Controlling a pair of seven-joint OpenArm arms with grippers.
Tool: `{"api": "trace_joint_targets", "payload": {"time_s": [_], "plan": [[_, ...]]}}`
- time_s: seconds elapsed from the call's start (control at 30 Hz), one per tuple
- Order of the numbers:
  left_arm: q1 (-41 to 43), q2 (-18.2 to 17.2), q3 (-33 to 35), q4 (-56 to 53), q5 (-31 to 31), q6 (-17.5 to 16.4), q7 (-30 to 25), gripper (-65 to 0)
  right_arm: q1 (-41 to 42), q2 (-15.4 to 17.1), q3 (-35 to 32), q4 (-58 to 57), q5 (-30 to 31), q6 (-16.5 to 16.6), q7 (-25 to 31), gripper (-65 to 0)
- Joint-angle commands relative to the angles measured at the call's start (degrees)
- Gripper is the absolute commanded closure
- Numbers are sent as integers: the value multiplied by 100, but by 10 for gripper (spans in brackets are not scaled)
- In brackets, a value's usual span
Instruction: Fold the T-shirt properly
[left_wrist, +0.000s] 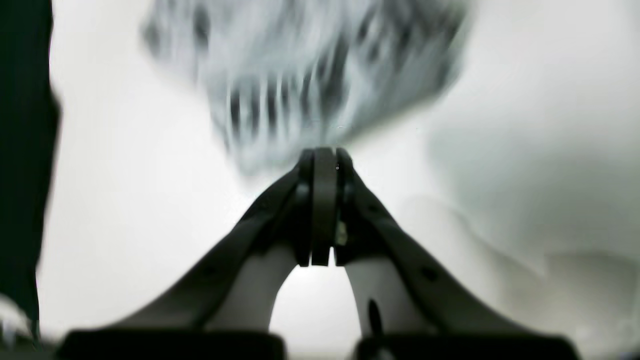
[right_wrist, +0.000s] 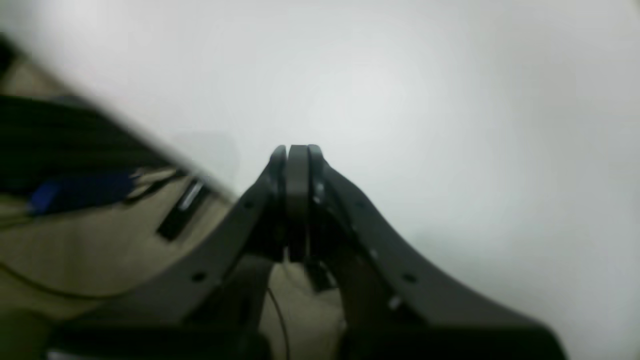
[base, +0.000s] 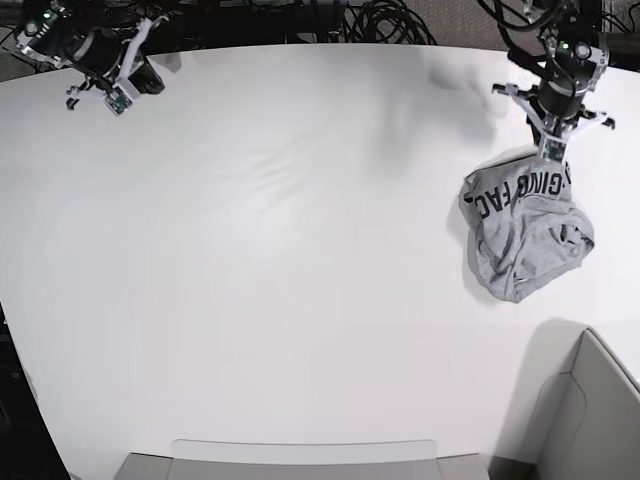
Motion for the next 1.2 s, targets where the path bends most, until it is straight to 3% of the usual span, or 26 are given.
{"api": "trace_joint_targets", "payload": {"time_s": [0.0, 0.1, 0.27, 0.4, 0.5, 0.63, 0.7, 0.83, 0.93, 1.07, 1.17], "plan": [[218, -45, -119, 125, -34, 25, -112, 0, -336, 137, 270, 99, 459, 89, 119, 0], [798, -63, -339, 125, -78, 25, -112, 0, -1127, 304, 990, 91, 1400, 89, 101, 0], [2099, -54, -410, 125, -887, 25, -103, 0, -1989, 313, 1412, 91, 1435, 89, -347, 0], [2908, -54, -418, 116, -1283, 25, -103, 0, -2525, 277, 1272, 82, 1400, 89, -594, 0], [3119, -54, -348, -16, -1327, 25, -103, 0, -2648, 313, 656, 56, 802, 89, -594, 0], [2891, -177, 276, -1150, -1283, 25, -121, 0, -1989, 154, -1313, -147, -1211, 89, -594, 0], [2557, -247, 645, -1800, -1283, 25, -121, 0, -1584, 23, -2007, -595, -1818, 89, -585, 0], [2486, -256, 1041, -2943, -1283, 25, -411, 0, -951, 23, -2614, -1949, -1923, 89, -550, 0], [2205, -405, 1305, -3998, -1274, 25, -754, 0, -494, 49, -2842, -3171, -1958, 89, -110, 0], [1537, -537, 1709, -5062, -1274, 25, -807, 0, 104, 348, -4135, -4120, -2108, 89, 4, 0], [1176, -537, 1938, -5598, -1274, 25, -947, 0, 543, 401, -4803, -4727, -2248, 89, 22, 0]]}}
